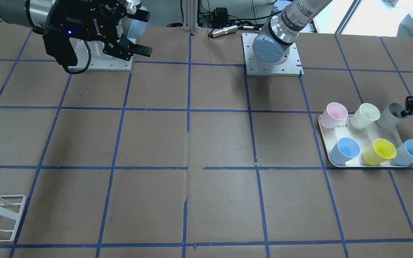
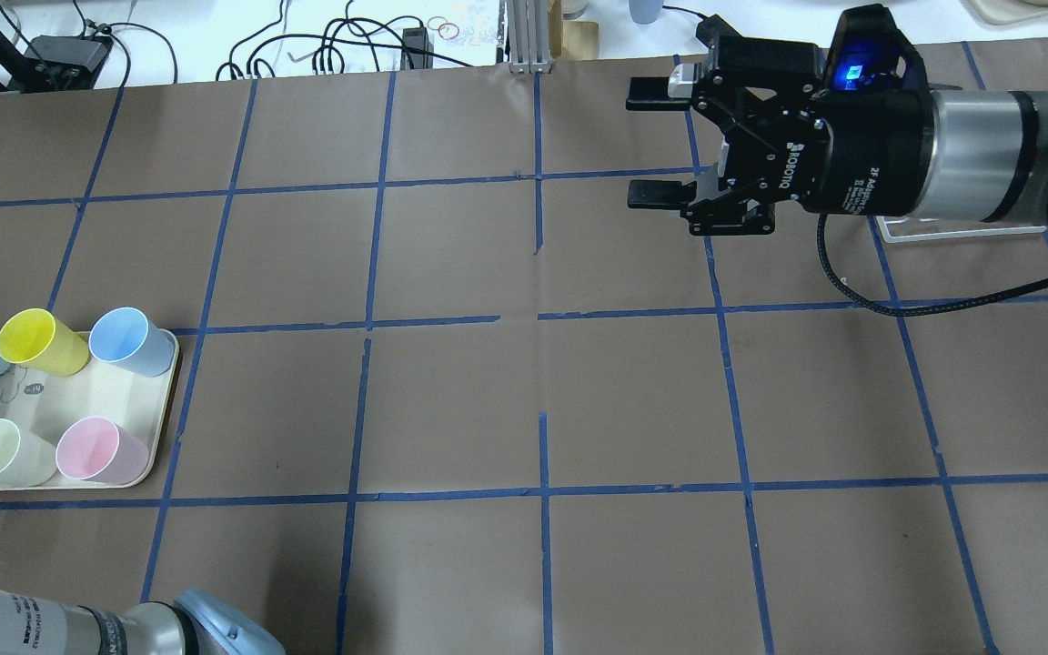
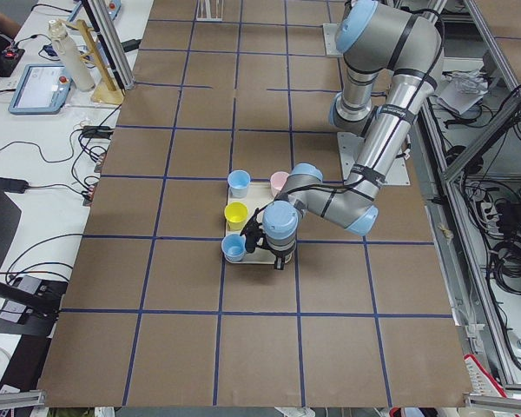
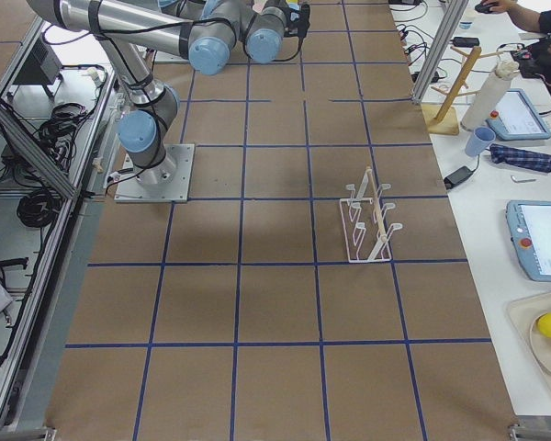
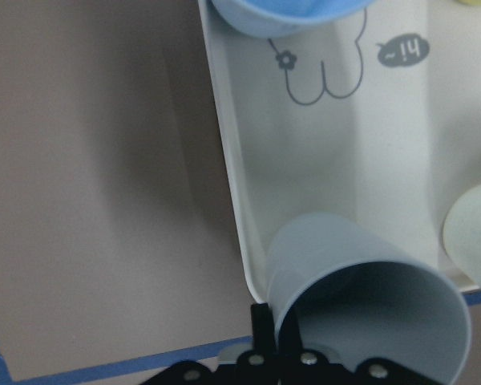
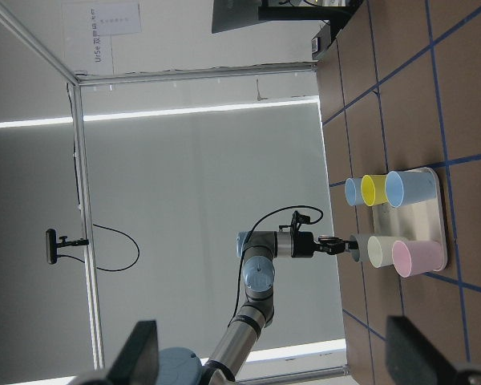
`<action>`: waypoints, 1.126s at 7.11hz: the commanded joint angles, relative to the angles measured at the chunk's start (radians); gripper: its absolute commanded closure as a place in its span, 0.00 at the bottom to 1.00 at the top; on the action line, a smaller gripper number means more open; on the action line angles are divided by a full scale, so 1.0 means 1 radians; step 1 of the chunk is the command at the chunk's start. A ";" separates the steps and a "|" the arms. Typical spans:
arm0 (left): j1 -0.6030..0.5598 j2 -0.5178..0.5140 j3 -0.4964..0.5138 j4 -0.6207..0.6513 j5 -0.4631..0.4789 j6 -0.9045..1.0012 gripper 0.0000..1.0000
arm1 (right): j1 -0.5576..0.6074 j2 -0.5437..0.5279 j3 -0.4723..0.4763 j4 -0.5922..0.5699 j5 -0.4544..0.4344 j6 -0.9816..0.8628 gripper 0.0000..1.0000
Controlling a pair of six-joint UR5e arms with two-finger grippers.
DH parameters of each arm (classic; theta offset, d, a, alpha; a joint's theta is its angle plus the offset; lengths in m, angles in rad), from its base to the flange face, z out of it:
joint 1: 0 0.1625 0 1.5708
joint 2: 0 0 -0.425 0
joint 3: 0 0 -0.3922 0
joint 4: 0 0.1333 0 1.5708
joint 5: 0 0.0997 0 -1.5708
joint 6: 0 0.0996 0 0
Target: Transfer IKEA cup to right arm and place on rack
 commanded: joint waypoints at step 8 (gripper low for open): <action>-0.170 0.155 0.466 -0.794 -0.116 -0.046 1.00 | 0.007 -0.024 0.004 0.096 0.027 -0.085 0.00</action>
